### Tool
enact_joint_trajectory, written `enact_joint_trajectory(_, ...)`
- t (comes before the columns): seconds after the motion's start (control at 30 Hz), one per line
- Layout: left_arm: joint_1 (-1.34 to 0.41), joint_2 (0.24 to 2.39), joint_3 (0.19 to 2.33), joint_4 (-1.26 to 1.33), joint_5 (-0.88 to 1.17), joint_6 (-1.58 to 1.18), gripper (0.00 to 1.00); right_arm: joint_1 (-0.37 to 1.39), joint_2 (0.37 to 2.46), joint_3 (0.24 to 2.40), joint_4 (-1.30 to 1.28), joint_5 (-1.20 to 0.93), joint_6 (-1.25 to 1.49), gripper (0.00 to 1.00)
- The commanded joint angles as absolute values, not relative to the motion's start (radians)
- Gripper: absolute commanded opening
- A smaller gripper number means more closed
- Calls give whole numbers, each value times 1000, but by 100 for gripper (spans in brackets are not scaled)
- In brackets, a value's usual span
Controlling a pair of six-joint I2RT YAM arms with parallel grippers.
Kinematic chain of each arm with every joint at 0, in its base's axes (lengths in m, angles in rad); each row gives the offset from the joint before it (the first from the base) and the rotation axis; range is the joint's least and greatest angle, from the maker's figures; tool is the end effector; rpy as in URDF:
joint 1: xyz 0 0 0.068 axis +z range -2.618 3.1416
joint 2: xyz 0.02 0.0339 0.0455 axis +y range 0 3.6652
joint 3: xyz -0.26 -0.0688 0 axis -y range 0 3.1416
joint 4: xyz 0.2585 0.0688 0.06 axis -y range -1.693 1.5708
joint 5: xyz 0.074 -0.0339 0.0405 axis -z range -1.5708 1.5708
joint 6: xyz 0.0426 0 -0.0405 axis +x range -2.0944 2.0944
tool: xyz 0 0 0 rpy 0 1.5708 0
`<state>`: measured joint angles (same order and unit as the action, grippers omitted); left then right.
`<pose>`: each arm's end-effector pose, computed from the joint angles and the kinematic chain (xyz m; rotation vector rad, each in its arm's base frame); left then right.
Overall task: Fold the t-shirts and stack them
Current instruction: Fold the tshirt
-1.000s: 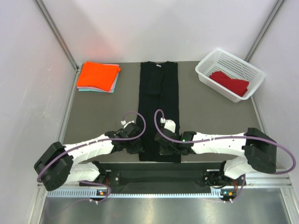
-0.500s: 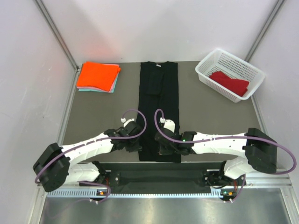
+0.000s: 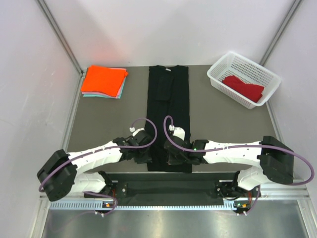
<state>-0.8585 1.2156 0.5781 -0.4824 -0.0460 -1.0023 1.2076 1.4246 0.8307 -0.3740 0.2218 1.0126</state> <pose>0.1478 -0.1681 0.1467 -0.2157 2.7889 -0.4760 0.1137 0.2729 0.1806 -0.1646 2.6131 0.5992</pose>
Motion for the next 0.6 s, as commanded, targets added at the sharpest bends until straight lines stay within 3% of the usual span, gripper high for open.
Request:
enact_joint_trajectory(0.0,-884,1236,598,-454,-63,-1037,31,1198,1402,833,-321,222,999,0)
enact_joint_trajectory(0.1,-888,1267,591,-420,-67,-1039,36,1197,1397,818,-307,222,999,0)
enact_joint_trajectory(0.2,-896,1316,601,-406,-64,-1026,33,1197,1394,807,-296,219,999,0)
enact_joint_trajectory(0.23,-897,1327,604,-410,-64,-1023,27,1198,1393,805,-295,219,999,0)
enact_joint_trajectory(0.27,-902,1339,610,-429,-72,-1022,12,1197,1393,804,-296,219,999,0)
enact_joint_trajectory(0.33,-907,1336,618,-452,-86,-1023,0,1197,1388,802,-296,218,997,0)
enact_joint_trajectory(0.57,-911,1224,646,-566,-146,-1039,0,1195,1373,792,-285,219,999,0)
